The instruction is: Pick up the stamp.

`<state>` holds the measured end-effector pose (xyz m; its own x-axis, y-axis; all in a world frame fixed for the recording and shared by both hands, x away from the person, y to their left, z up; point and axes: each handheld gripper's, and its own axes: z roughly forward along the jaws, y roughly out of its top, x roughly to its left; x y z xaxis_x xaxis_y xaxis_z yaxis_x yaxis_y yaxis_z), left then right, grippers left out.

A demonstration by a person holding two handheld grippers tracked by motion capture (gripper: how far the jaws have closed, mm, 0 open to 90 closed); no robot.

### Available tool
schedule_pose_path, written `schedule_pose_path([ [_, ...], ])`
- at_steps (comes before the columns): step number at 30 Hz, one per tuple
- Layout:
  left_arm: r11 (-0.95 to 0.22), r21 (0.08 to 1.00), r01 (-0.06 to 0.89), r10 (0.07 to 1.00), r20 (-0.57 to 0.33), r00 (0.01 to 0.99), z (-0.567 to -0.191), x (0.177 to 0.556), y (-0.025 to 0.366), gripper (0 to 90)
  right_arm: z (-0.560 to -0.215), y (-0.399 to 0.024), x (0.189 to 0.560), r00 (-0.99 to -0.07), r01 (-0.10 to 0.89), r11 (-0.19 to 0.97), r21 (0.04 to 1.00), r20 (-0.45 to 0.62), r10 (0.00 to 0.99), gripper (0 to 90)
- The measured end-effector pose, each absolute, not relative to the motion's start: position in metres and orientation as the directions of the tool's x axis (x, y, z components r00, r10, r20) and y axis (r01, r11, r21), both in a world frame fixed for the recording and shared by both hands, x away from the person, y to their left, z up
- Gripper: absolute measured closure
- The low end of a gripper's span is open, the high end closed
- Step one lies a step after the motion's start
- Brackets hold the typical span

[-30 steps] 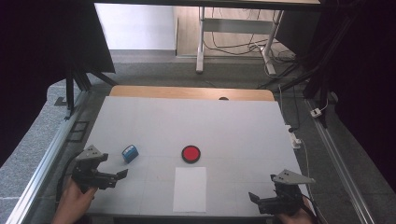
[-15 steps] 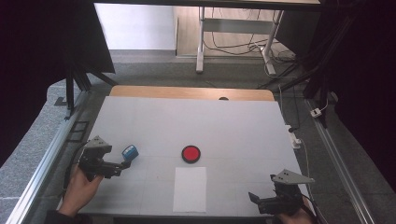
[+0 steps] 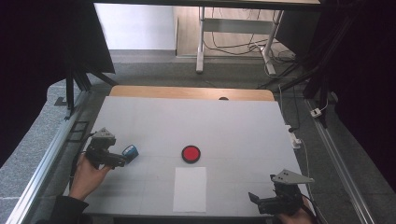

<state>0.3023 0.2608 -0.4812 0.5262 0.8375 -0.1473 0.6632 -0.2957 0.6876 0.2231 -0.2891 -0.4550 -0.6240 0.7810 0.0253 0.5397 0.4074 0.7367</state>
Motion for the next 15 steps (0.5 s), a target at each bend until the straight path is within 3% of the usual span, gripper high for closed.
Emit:
schedule_pose_path([
  [15, -0.319, 0.664, 0.676, 0.834, -0.142, 0.533, -0.489, 0.332, 0.253, 0.0, -0.455, -0.289, 0.224, -0.625, 0.541, 0.405, 0.737, 0.03, 0.78, 0.0],
])
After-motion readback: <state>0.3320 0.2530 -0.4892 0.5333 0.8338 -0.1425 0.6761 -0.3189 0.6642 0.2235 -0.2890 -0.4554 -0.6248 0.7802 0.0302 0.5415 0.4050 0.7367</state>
